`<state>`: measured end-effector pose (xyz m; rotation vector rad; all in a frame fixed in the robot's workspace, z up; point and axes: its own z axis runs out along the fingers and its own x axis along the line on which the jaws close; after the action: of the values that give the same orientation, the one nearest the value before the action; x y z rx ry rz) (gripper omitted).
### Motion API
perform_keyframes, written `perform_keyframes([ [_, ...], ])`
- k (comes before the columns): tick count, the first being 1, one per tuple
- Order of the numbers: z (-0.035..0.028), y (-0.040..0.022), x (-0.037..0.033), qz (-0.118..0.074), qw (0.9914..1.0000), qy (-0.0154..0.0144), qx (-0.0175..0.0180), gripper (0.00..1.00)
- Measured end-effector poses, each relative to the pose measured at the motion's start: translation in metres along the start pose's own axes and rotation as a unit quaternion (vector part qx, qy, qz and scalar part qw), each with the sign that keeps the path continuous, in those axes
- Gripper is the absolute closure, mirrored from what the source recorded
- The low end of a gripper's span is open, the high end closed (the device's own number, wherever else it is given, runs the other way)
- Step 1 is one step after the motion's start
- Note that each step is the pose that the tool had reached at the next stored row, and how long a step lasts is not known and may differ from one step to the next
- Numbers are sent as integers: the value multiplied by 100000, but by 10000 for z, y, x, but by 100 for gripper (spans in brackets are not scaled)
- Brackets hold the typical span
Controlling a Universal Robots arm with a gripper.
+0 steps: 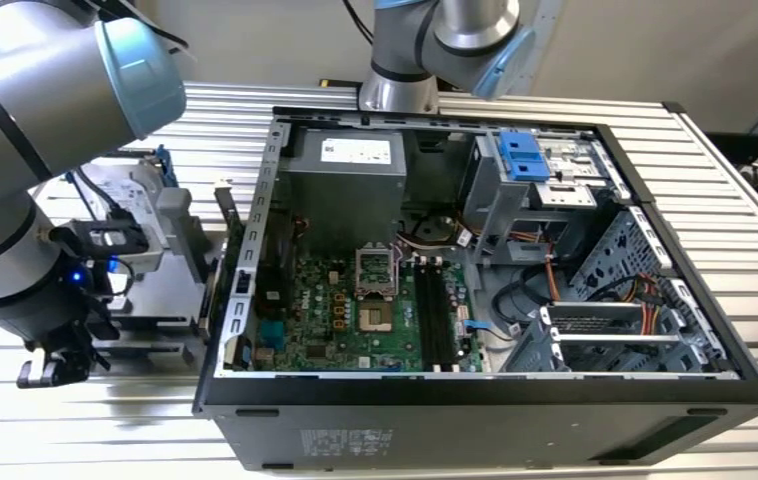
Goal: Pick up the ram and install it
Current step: 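Pick up the ram and move it above insertion slot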
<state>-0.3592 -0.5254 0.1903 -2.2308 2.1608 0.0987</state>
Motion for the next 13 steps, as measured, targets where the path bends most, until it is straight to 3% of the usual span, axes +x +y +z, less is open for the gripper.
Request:
perform_keyframes([
  [13,1,3,-4,-125,100000,-49,14,0],
])
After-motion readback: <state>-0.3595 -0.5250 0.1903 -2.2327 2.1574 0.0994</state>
